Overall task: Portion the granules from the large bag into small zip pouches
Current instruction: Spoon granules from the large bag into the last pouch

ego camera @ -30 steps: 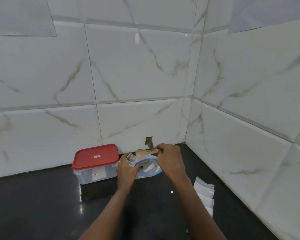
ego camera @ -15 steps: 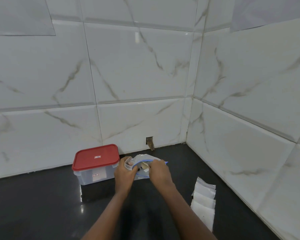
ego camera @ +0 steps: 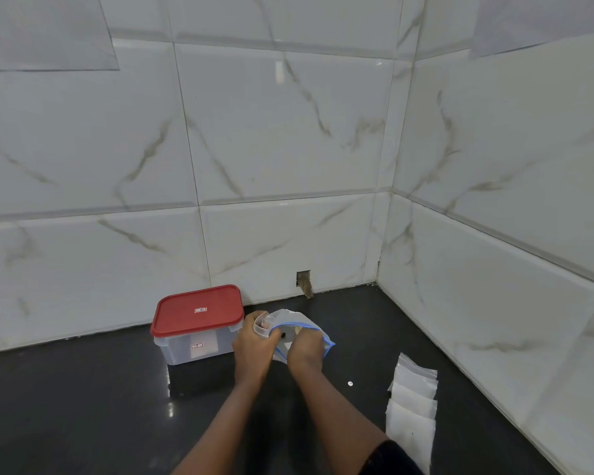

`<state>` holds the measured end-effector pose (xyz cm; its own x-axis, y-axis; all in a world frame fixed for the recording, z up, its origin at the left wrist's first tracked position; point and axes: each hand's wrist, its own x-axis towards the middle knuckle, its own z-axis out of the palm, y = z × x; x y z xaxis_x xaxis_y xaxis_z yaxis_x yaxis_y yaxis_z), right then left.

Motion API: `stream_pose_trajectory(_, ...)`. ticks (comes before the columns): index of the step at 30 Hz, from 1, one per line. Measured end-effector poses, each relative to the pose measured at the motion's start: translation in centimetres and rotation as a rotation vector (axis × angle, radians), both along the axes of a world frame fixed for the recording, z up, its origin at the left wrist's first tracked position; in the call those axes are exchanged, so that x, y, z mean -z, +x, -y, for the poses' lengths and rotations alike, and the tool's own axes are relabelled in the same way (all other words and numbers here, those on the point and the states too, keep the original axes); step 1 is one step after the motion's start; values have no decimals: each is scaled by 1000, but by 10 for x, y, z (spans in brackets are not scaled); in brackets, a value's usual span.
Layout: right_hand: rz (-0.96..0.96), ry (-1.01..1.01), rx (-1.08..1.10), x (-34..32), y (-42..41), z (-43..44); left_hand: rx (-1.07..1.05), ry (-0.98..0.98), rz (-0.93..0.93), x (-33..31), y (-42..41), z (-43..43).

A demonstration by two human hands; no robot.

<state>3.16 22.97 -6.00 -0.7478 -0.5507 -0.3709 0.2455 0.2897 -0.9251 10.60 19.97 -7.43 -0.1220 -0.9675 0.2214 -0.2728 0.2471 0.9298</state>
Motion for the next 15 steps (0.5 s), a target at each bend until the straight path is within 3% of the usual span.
stream_pose_trajectory(5, 68, 27, -6, 5, -2, 9, 4, -15, 20, 0, -1, 2)
stream_pose_trajectory(10, 260, -81, 59, 2, -1, 16, -18, -28, 46, 2, 0, 10)
stream_pose_trajectory(15, 316, -146, 71, 4, -1, 18, -31, -37, 48, 3, 4, 14)
